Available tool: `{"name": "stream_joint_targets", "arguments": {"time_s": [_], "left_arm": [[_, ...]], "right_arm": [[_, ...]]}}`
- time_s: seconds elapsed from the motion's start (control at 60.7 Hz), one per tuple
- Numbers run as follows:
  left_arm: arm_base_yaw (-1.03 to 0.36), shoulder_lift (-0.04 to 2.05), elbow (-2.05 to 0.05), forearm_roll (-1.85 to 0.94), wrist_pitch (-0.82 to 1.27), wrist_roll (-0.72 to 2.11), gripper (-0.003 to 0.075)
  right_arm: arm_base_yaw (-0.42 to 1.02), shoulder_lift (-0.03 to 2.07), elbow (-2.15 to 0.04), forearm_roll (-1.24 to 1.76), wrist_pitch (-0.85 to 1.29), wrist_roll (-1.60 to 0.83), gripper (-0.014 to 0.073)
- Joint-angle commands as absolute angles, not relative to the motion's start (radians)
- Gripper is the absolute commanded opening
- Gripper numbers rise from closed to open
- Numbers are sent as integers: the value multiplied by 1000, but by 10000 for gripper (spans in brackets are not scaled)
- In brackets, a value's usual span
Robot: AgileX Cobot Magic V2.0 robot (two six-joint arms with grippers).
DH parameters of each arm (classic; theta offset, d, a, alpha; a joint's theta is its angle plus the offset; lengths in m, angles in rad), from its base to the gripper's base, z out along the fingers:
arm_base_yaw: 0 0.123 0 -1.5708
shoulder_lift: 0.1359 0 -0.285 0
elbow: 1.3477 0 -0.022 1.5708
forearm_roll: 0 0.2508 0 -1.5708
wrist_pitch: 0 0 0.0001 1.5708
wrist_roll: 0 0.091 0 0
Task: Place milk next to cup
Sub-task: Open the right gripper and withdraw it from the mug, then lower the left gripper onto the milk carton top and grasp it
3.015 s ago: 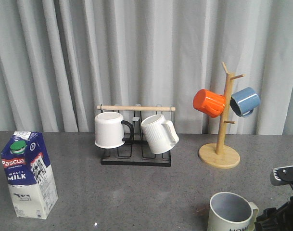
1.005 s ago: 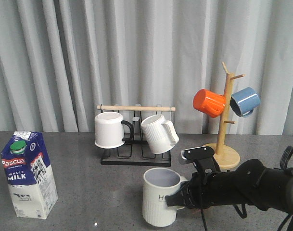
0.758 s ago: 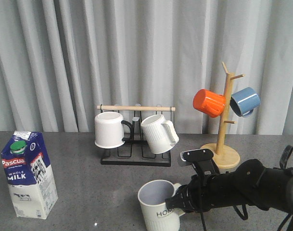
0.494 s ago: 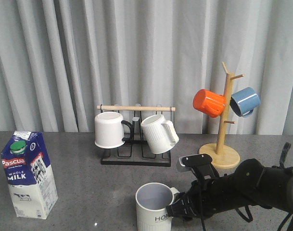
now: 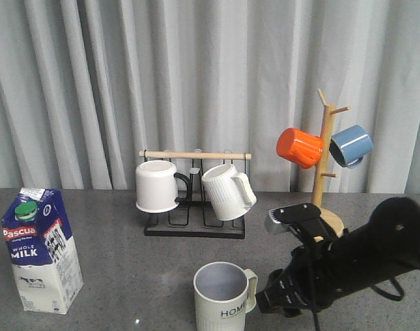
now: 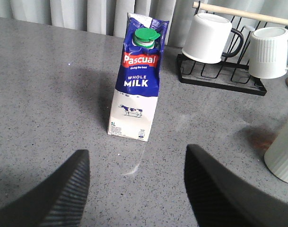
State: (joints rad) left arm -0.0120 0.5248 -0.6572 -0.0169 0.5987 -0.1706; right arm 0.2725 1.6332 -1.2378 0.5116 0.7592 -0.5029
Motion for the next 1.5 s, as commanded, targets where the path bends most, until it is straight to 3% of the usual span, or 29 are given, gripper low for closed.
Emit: {"name": "stream_joint_targets", "arguments": {"time_s": [0.0, 0.247, 0.56, 0.873, 1.153, 1.483], "left_arm": [[-11, 535, -692, -18, 538, -172, 433], [-11, 535, -692, -18, 558, -172, 433], [-11, 535, -693, -18, 630, -172, 442], [-11, 626, -836, -26, 762, -161, 568], [-11, 858, -1159, -94, 943, -9, 578], [-11, 1237, -1725, -103, 1151, 38, 578]], "right_arm": [[272, 1517, -1246, 520, 789, -500, 251], [272, 1219, -1040, 522, 743, -575, -16], [272, 890, -712, 514, 678, -588, -6], [272, 767, -507, 476, 652, -587, -5], [271, 714, -469, 417, 674, -563, -5], [271, 690, -468, 414, 675, -562, -5]]}}
